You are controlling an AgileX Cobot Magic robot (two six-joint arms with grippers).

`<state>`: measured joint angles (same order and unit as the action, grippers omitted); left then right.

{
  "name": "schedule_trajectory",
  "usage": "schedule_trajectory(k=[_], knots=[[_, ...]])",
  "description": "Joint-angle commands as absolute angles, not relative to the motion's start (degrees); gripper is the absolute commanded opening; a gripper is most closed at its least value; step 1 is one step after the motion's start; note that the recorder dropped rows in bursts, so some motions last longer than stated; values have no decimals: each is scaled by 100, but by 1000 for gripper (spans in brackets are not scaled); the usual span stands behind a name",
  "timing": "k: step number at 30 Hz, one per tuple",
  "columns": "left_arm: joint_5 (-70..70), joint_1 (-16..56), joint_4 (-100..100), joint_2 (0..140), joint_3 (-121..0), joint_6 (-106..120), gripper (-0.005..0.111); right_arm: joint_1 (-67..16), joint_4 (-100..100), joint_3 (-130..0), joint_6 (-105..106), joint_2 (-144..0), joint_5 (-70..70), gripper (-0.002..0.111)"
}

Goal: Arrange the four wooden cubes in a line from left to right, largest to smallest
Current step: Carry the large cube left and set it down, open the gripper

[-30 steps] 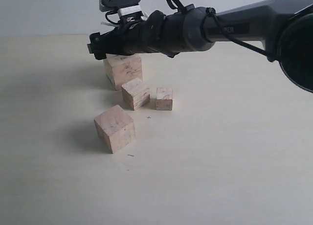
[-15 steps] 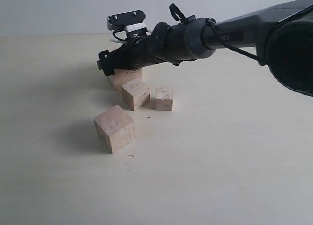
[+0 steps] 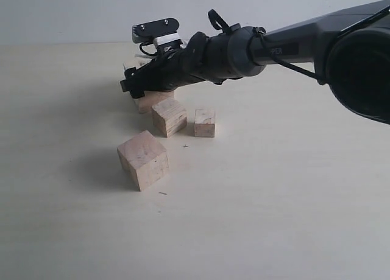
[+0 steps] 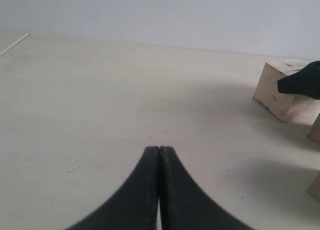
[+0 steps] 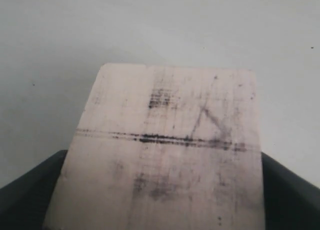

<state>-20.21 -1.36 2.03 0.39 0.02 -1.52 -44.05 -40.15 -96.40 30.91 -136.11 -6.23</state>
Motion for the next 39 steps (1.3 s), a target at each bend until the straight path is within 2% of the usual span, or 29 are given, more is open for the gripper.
schedule_trajectory(k=[1,3,4,11,23,39], knots=[[-2014,-105,206,0,0,-196,0,-4432,-3878,-9634,3295,-13405,-948,16],[-2014,-105,206,0,0,-196,0,-4432,-3712,-9634,3647,-13324,-1299,1],[-2014,-105,206,0,0,-196,0,-4432,-3713,-9634,3708,-13272,-1460,0],[-2014,-105,206,0,0,-196,0,-4617,-3751,-9713,4158,-13189,-2316,0],[-2014,-105,206,0,0,-196,0,-5592,-3903,-10107,7221,-13203,-2899,0],[-2014,-105,206,0,0,-196,0,-5200,-3727,-10107,7198,-13236,-3098,1]])
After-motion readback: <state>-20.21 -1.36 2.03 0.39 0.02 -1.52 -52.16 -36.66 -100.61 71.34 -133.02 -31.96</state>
